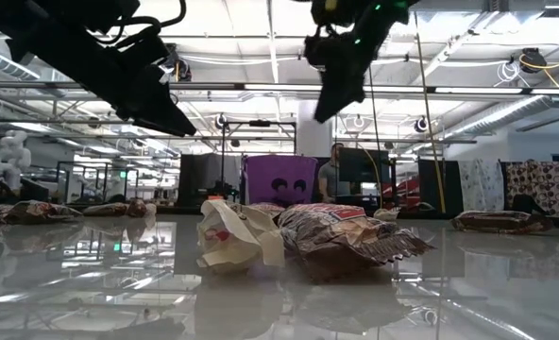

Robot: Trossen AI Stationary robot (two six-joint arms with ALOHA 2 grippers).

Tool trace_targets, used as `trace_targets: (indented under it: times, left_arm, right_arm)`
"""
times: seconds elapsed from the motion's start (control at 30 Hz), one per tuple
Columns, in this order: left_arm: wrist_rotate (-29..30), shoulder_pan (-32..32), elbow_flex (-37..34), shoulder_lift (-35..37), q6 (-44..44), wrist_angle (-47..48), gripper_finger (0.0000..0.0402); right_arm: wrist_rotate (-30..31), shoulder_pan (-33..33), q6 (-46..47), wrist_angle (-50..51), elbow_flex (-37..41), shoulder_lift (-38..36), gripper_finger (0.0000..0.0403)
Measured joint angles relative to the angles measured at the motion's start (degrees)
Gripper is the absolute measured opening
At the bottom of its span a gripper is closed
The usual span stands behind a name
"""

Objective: Sort candy by brand, put in halloween buckets
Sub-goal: Put the brown chocolate into the purple bucket

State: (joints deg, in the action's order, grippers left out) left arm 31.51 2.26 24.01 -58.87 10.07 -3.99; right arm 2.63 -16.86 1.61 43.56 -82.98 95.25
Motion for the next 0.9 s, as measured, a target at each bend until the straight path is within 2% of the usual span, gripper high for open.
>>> trace_targets:
  times: [0.27, 0.43, 0.57, 0.73, 0.9]
  left_arm:
    - [0.02, 0.00, 0.81, 0.00, 0.11, 1.32, 0.0285]
    - [-0.90, -0.14, 7.18, -0.02, 3.71, 18.52, 0.0285]
    - [-1.21, -2.45, 13.37, -0.02, 9.95, 32.57, 0.0285]
    - [-4.55, -10.62, 19.23, -1.43, 18.89, 46.67, 0.0285]
    - [-10.44, -20.39, 22.48, -6.83, 19.58, 50.74, 0.0285]
  right_arm:
    - [-0.01, 7.54, 0.47, 11.01, 0.35, -1.10, 0.0105]
    - [0.00, 12.95, 0.15, 7.83, 4.10, -1.03, 0.0105]
    - [0.00, 16.89, 0.17, 0.92, 8.42, -1.10, 0.0105]
    - [-0.01, 21.51, -2.67, -13.42, 15.48, -1.08, 0.0105]
    - [0.00, 24.43, -6.93, -26.18, 21.99, -1.08, 0.0105]
